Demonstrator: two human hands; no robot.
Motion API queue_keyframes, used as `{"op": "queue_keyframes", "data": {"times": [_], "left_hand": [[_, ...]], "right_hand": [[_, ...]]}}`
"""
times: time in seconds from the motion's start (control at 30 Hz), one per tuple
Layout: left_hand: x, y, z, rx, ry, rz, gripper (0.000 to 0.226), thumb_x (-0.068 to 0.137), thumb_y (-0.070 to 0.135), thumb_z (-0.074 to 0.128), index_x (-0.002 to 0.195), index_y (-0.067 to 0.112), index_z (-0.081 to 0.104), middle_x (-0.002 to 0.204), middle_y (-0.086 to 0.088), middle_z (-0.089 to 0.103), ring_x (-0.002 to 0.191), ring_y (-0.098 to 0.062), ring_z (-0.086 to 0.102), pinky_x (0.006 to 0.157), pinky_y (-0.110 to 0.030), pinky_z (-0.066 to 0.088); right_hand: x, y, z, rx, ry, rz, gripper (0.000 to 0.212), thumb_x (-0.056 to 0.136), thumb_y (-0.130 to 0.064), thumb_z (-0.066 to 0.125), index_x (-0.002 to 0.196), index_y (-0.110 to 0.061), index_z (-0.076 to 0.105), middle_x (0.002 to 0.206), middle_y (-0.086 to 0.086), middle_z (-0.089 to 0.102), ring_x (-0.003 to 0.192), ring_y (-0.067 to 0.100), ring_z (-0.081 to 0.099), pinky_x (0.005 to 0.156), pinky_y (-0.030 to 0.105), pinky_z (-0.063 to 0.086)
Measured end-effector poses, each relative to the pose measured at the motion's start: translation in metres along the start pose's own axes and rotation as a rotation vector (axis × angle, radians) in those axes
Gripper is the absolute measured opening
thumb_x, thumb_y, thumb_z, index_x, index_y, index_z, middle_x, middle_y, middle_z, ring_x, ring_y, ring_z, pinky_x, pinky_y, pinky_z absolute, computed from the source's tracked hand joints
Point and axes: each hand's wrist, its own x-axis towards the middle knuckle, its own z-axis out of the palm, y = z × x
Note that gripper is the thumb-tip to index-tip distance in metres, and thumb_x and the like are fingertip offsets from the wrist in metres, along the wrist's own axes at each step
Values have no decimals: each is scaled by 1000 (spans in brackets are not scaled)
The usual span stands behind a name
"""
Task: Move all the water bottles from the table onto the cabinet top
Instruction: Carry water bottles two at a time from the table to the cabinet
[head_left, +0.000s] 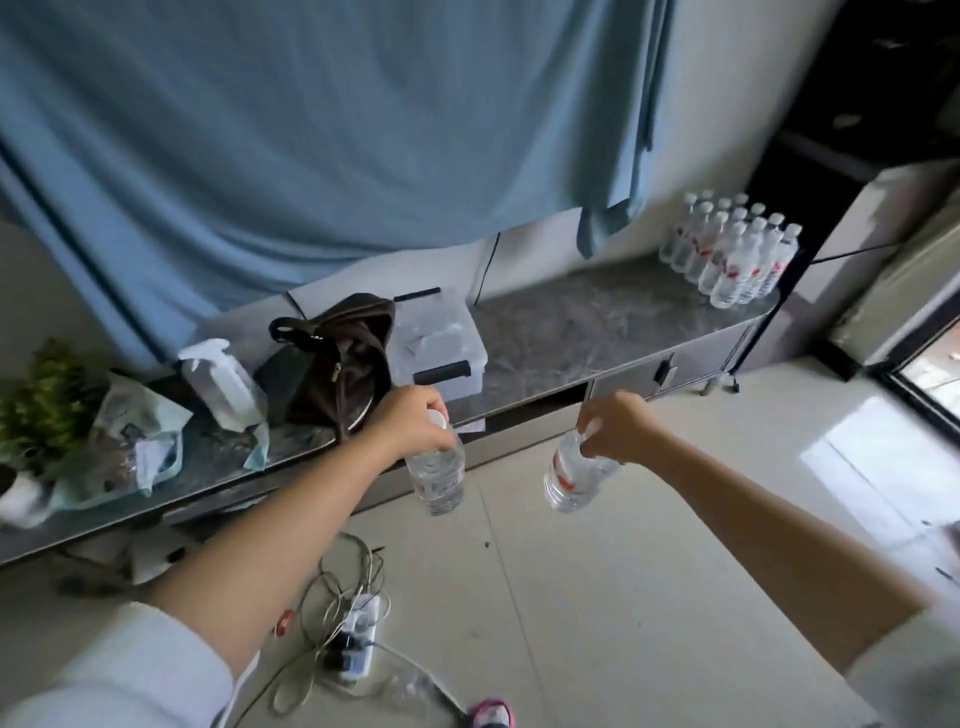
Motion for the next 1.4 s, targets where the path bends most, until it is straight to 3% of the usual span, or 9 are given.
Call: {"op": "queue_keyframes", "data": {"times": [0.07,0.17,0.27,0.43,0.67,0.93,1.13,1.27,1.4], "left_hand": [[33,15,3,26,-39,25,31,68,7,72,55,23,48,67,8,50,76,-17,50,53,-19,36],[81,41,10,51,-92,48,30,68,9,72,57,23,48,78,-1,57,80,-19,53,63,-23,42],[125,74,21,71,-127,86,30,71,10,71,57,22,47,68,5,51,77,-17,50,51,-20,38],[202,138,52,63,-158,106,23,73,8,68,62,18,51,67,8,50,78,-18,51,52,-19,37],[316,231,97,-5,-164,53,29,66,3,70,55,22,50,64,5,52,74,-21,53,62,-27,44],[431,319,133,56,-194,65,26,70,2,66,60,17,49,76,2,49,78,-18,49,48,-20,34],[525,365,152,92,-215,40,20,76,7,65,67,17,49,67,6,44,61,-9,45,46,-17,32],[583,390,165,99,-237,0,26,73,14,69,98,12,63,88,-2,52,82,-18,51,55,-24,36],[640,415,180,49,-198,-88,17,72,20,68,82,21,54,90,1,52,97,-23,59,75,-30,48]], "right_hand": [[18,15,-14,21,6,39,25,74,-5,66,99,-8,69,89,4,51,76,20,50,56,23,47],[47,43,-38,39,8,107,17,72,-3,66,69,-19,63,72,2,53,48,16,51,26,7,31],[78,74,-65,104,17,164,39,73,0,64,52,-29,48,58,-7,46,30,6,47,23,7,30],[137,133,-110,21,-33,217,21,74,-6,61,91,-15,71,67,1,57,36,8,50,23,5,29],[228,216,-187,-64,-4,154,28,75,-8,61,101,-14,70,91,3,54,79,17,51,45,14,35],[340,282,-270,-81,42,108,29,77,-7,64,106,-11,70,96,6,58,79,17,50,44,14,32],[437,315,-317,-143,14,98,30,79,-8,61,108,-12,68,102,6,57,89,21,56,56,20,43],[499,330,-341,-196,-24,47,27,79,-7,59,102,-19,67,112,7,59,94,22,55,57,16,38],[560,348,-364,-230,-61,1,31,81,-4,56,109,-12,66,120,8,60,105,24,59,78,27,50]]}}
